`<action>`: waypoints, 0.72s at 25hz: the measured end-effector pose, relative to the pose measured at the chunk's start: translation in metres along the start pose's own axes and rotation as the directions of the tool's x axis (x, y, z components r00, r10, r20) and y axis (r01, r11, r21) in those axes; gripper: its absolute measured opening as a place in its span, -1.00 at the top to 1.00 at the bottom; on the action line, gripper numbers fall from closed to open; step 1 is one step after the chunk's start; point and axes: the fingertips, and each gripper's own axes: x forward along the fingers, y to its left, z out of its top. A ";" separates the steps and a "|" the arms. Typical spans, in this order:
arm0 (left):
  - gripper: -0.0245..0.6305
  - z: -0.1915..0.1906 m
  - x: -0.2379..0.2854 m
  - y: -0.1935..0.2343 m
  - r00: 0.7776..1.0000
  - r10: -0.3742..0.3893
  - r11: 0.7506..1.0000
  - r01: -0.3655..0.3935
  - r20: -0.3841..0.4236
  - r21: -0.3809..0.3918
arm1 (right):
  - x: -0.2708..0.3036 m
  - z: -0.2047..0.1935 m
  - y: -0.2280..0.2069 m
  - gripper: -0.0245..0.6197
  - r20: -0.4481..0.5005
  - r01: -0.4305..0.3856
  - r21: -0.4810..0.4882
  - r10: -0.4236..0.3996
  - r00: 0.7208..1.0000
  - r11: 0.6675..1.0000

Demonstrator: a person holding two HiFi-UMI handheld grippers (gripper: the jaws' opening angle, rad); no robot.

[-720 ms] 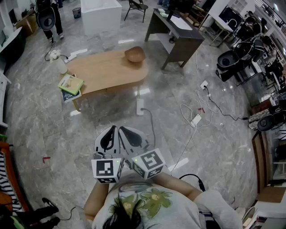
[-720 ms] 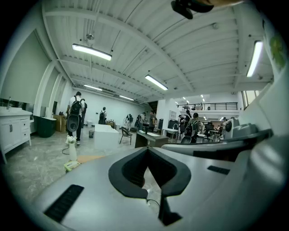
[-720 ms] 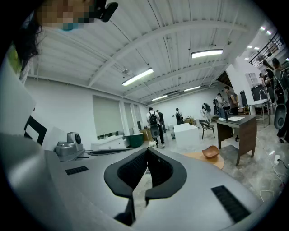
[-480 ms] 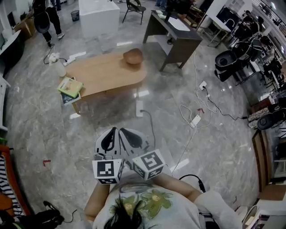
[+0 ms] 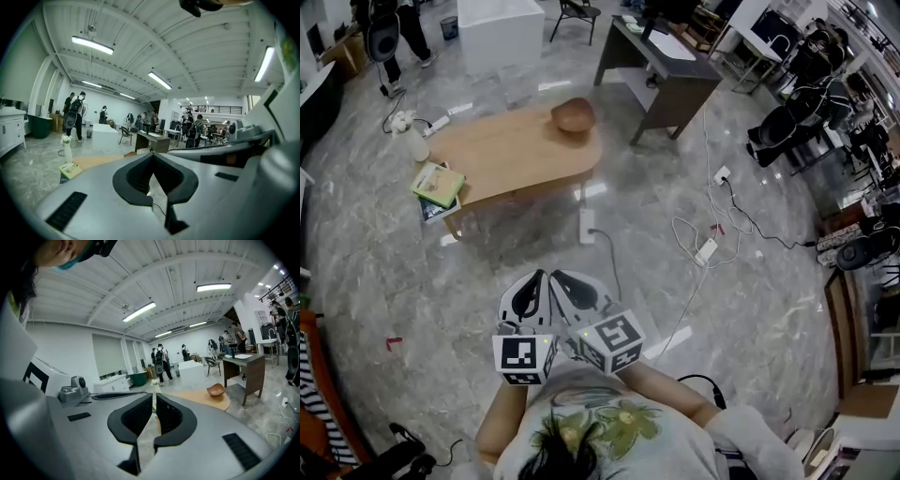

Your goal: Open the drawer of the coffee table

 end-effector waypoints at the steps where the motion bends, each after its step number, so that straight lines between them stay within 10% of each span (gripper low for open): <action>1: 0.90 0.000 0.006 0.002 1.000 -0.001 1.000 0.002 -0.004 0.015 | 0.004 -0.001 -0.005 0.85 -0.005 -0.010 0.011 0.010 1.000 1.000; 18: 0.90 0.010 0.143 0.048 0.996 0.001 0.993 0.010 -0.092 0.114 | 0.102 0.007 -0.117 0.85 -0.128 -0.097 0.109 0.111 0.986 0.989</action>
